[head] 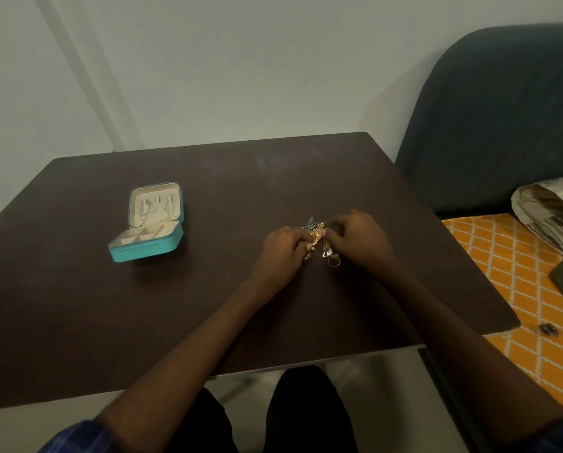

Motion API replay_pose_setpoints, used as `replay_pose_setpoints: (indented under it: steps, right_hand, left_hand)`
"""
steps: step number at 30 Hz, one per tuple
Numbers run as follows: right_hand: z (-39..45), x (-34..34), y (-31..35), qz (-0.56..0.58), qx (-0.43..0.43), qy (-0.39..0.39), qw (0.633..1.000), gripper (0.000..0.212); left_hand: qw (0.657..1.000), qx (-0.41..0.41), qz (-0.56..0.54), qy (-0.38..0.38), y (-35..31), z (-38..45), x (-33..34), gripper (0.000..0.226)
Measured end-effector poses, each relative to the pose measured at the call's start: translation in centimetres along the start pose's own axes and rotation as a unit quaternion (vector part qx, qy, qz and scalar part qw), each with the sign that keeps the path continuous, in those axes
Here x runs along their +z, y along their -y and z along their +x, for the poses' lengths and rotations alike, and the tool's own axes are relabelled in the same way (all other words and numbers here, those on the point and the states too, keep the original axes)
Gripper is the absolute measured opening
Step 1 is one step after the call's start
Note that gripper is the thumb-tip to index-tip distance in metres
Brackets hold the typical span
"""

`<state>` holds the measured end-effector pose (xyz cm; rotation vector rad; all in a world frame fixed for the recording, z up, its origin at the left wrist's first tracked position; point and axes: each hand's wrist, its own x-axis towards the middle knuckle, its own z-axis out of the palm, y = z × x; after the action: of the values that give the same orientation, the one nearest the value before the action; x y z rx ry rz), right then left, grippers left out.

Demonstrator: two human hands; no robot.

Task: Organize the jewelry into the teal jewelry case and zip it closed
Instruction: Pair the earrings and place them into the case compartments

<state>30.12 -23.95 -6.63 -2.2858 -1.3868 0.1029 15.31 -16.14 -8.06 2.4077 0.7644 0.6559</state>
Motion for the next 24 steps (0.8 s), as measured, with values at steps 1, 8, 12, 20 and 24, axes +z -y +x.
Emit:
replay_pose_setpoints:
  steps: [1, 8, 12, 20, 24]
  right_hand:
    - [0.1, 0.0, 0.2, -0.017, 0.003, 0.006, 1.000, 0.034]
    - [0.4, -0.1, 0.5, 0.001, 0.041, 0.009, 0.999, 0.018]
    - [0.0, -0.9, 0.0, 0.108, 0.041, -0.016, 0.993, 0.018]
    - [-0.9, -2.7, 0.7, 0.397, 0.055, 0.010, 0.916, 0.019]
    - [-0.9, -3.2, 1.4, 0.516, 0.101, 0.097, 0.845, 0.007]
  left_hand:
    - [1.000, -0.007, -0.003, -0.009, 0.0, 0.0, 0.0, 0.012]
    - [0.999, -0.028, -0.016, -0.033, 0.1, 0.0, -0.2, 0.011]
    - [0.997, -0.040, -0.033, -0.066, -0.1, 0.1, -0.4, 0.012]
    - [0.984, -0.031, -0.166, -0.063, -2.0, 1.1, -0.8, 0.029]
    - [0.948, -0.033, -0.316, 0.000, -2.7, 1.4, -1.6, 0.037]
